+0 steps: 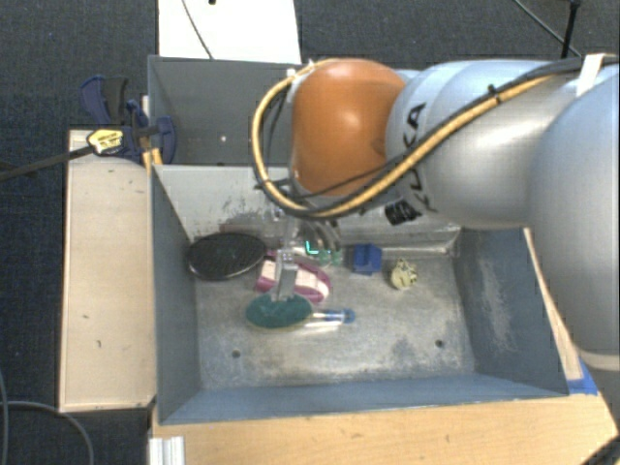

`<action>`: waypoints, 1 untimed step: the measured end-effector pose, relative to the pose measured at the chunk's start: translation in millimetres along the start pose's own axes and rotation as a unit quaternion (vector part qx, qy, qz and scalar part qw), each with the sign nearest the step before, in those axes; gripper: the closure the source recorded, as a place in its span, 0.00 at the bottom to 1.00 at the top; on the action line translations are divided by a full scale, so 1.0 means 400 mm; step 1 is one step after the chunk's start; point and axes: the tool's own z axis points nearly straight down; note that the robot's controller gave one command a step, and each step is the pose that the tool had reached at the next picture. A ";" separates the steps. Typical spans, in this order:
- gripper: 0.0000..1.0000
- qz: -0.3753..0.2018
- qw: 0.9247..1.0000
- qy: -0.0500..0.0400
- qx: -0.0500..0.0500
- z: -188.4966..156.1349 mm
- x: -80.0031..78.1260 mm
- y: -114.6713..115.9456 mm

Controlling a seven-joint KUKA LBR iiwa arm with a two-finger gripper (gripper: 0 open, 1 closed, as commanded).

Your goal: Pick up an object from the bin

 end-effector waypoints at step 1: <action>0.00 0.041 0.999 -0.005 -0.002 0.297 0.118 -0.028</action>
Offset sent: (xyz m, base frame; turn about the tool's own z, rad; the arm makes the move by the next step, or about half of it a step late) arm -0.0485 -0.0120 -0.1180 0.0813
